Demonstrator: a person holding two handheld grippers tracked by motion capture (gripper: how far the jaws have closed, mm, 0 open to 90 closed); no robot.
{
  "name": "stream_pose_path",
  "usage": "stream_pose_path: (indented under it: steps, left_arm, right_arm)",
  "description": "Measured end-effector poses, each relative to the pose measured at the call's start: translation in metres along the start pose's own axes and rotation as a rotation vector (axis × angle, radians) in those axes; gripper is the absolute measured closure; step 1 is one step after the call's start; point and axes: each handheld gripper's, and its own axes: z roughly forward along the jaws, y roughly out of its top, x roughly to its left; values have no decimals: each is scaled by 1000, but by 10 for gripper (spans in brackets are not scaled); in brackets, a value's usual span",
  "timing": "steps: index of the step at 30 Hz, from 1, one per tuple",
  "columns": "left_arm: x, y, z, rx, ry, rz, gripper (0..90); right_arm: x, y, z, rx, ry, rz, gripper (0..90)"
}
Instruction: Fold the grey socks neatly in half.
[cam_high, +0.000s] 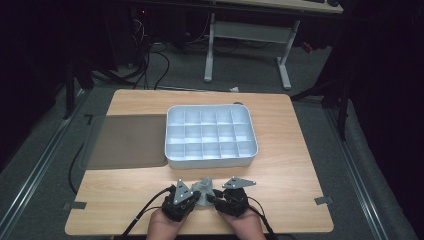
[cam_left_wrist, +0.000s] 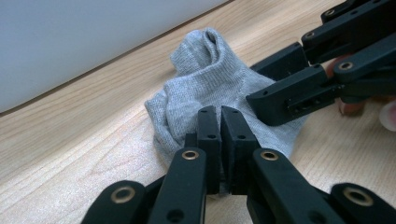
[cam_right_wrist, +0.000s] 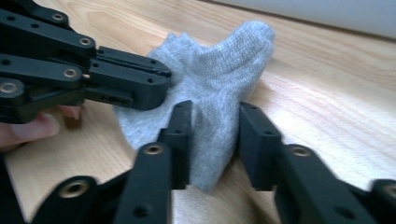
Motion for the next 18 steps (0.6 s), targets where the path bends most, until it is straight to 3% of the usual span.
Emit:
stream_pose_path:
  steps: [2,11,18]
  left_arm:
    - [-1,0,0,0,4,6,867]
    - [-4,0,1,5,3,14,881]
    - [-15,3,6,8,28,41,887]
  right_arm:
    - [3,0,-2,-11,-6,-22,809]
    - [17,1,-17,-62,-6,-87,829]
    - [19,2,-21,-74,-9,-90,826]
